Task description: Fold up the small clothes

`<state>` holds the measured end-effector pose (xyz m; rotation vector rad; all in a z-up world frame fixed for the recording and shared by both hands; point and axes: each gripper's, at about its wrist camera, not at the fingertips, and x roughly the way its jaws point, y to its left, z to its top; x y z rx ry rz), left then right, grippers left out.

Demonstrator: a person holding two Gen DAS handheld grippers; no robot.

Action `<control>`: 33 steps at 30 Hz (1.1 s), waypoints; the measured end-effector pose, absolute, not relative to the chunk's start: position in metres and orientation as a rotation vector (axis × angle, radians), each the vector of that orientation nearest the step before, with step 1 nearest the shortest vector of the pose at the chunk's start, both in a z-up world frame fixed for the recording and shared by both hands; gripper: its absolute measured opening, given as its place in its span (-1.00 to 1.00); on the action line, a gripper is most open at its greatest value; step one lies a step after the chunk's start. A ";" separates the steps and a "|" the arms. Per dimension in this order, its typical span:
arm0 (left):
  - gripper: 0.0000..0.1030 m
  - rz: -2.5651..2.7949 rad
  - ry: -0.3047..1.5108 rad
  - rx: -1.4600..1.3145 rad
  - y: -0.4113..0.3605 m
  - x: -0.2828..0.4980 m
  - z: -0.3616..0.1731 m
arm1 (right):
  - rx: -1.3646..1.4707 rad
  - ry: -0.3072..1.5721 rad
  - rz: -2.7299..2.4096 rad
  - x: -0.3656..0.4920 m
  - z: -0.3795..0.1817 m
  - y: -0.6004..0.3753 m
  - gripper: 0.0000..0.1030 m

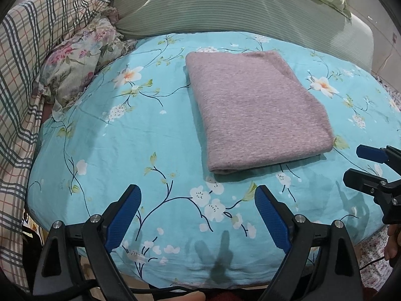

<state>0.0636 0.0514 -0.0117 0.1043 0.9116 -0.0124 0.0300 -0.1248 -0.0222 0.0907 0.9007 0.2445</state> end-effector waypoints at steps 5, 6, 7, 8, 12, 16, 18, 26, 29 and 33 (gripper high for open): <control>0.80 -0.010 0.910 0.106 0.051 0.065 -0.012 | 0.088 0.898 0.246 0.030 -0.022 -0.125 0.74; 0.80 -0.009 0.910 0.108 0.051 0.065 -0.012 | 0.088 0.898 0.244 0.030 -0.022 -0.125 0.74; 0.80 -0.009 0.910 0.111 0.050 0.066 -0.013 | 0.089 0.898 0.245 0.030 -0.022 -0.125 0.74; 0.80 -0.009 0.909 0.112 0.049 0.066 -0.012 | 0.091 0.898 0.245 0.030 -0.021 -0.125 0.74; 0.80 -0.011 0.906 0.117 0.046 0.069 -0.012 | 0.098 0.899 0.241 0.032 -0.022 -0.126 0.74; 0.80 -0.008 0.902 0.125 0.043 0.070 -0.011 | 0.101 0.898 0.240 0.032 -0.022 -0.127 0.74; 0.80 -0.008 0.898 0.127 0.043 0.070 -0.010 | 0.101 0.897 0.241 0.032 -0.022 -0.127 0.74; 0.80 -0.010 0.895 0.128 0.042 0.071 -0.010 | 0.108 0.897 0.242 0.032 -0.022 -0.129 0.74; 0.80 -0.011 0.893 0.129 0.039 0.071 -0.009 | 0.111 0.895 0.241 0.033 -0.022 -0.129 0.74; 0.80 -0.015 0.892 0.133 0.038 0.071 -0.008 | 0.111 0.896 0.240 0.033 -0.022 -0.129 0.74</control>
